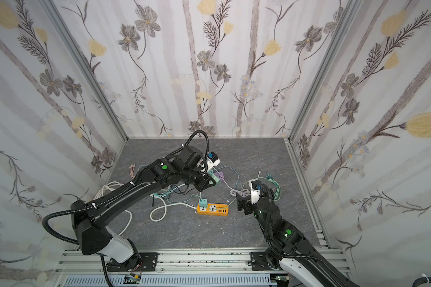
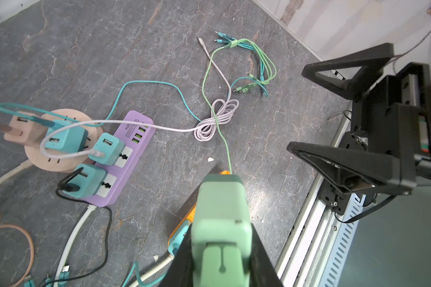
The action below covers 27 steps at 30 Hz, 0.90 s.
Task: Insert the plug
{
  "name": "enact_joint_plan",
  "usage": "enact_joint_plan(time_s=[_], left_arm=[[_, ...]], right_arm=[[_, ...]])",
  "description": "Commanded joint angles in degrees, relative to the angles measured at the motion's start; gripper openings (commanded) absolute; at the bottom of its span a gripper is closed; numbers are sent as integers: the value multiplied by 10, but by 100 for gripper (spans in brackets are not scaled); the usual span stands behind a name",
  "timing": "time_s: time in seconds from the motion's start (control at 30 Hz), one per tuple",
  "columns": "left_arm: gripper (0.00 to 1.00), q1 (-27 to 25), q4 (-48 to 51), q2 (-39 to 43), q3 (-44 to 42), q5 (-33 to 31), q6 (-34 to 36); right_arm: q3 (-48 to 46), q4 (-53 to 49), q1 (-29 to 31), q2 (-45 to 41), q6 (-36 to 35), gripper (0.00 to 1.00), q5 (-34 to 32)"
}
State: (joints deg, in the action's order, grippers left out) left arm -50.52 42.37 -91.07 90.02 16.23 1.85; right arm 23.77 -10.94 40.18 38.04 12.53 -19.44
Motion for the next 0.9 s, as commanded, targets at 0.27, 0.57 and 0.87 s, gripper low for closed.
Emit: enact_joint_plan(time_s=[0.27, 0.57, 0.87], left_arm=[[0, -43, 36, -33, 54, 36, 177], [0, -43, -68, -5, 22, 86, 212], [0, -45, -234, 49, -62, 100, 216]], right_arm=[[-23, -41, -81, 23, 358, 99, 71], [-72, 142, -120, 74, 707, 99, 252], [-50, 180, -126, 137, 847, 99, 311]])
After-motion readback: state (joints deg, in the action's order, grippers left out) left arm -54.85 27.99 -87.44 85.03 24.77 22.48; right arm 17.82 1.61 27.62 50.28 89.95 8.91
